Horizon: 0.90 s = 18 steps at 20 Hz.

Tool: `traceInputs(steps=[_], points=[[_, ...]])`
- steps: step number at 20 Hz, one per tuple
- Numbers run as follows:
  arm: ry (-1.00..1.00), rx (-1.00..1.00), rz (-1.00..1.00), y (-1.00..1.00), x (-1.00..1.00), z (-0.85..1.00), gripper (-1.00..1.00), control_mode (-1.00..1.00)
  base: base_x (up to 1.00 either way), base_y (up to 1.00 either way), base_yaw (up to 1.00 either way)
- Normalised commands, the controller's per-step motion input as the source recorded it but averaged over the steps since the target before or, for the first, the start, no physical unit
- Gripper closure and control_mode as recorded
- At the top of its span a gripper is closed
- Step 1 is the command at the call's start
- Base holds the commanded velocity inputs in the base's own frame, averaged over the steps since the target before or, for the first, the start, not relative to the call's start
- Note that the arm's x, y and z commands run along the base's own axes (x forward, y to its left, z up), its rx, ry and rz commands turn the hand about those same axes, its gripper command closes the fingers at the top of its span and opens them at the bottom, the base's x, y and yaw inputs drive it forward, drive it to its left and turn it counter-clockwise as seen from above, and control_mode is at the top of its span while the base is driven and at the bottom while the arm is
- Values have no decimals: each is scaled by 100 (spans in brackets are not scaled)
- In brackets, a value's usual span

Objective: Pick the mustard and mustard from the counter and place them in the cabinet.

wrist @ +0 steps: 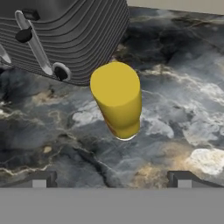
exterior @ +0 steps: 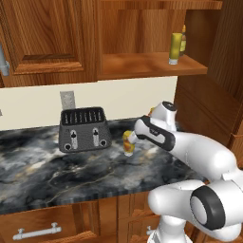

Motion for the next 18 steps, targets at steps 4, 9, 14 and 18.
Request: traceInputs(steps=[4, 9, 14, 18], points=[[0, 0, 0, 4, 11, 0, -100, -100, 0, 0, 0], [0, 0, 0, 0, 23, 0, -100, -100, 0, 0, 0], [0, 0, 0, 0, 19, -2, -100, -100, 0, 0, 0], [0, 0, 0, 2, 16, -11, -100, -100, 0, 0, 0]])
